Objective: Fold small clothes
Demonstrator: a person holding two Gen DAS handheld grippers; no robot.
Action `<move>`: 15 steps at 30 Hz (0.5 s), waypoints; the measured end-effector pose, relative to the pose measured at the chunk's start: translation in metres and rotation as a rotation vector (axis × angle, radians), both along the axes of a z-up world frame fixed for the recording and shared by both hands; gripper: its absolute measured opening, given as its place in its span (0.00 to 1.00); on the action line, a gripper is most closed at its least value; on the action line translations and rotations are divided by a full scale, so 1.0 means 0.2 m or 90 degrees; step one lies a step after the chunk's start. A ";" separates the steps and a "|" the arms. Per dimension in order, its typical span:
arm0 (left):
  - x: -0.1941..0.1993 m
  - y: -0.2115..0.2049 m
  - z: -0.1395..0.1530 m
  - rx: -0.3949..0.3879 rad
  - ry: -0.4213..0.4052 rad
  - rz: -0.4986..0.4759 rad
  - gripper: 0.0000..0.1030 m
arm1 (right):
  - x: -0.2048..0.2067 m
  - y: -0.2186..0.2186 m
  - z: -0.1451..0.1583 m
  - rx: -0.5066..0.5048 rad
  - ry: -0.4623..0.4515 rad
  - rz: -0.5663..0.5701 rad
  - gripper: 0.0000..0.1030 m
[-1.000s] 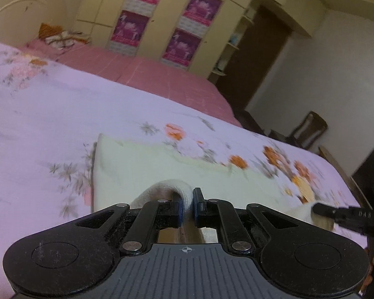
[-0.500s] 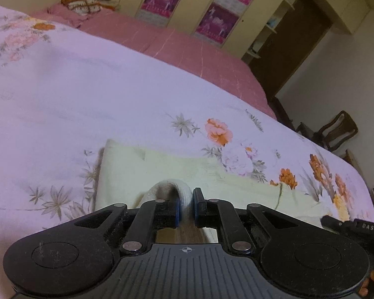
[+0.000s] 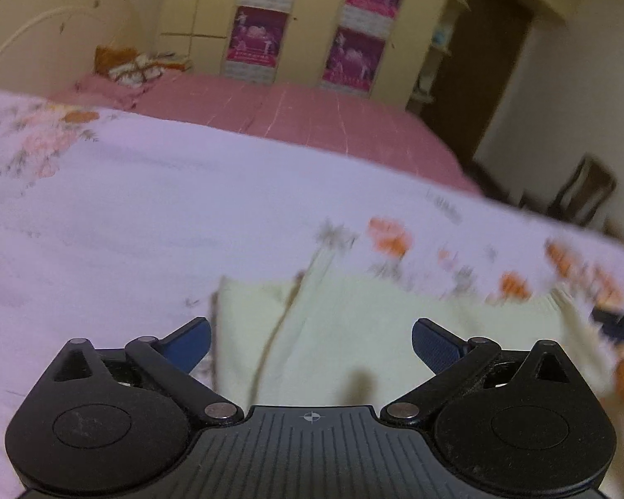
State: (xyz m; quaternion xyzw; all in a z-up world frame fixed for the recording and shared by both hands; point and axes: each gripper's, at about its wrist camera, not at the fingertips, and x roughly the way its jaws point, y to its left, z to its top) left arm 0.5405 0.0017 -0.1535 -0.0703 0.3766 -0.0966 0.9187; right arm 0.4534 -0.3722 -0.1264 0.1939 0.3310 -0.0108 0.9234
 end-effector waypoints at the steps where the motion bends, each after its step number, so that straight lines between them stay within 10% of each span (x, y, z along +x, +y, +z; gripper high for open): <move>1: 0.00 -0.01 -0.03 0.014 0.005 -0.001 0.99 | 0.01 0.01 -0.01 -0.014 0.006 0.012 0.62; 6: -0.02 -0.02 -0.09 0.044 0.023 -0.004 0.56 | 0.04 0.09 -0.10 -0.082 0.056 0.050 0.52; 8: -0.04 0.00 -0.08 0.038 0.016 0.006 0.45 | 0.04 0.09 -0.13 -0.081 0.066 0.053 0.23; 11: -0.09 0.05 -0.07 0.023 0.008 0.021 0.24 | 0.04 0.12 -0.13 -0.084 0.061 0.077 0.07; 15: -0.14 0.13 -0.11 0.022 0.013 0.034 0.19 | 0.02 0.12 -0.12 -0.127 0.060 0.059 0.05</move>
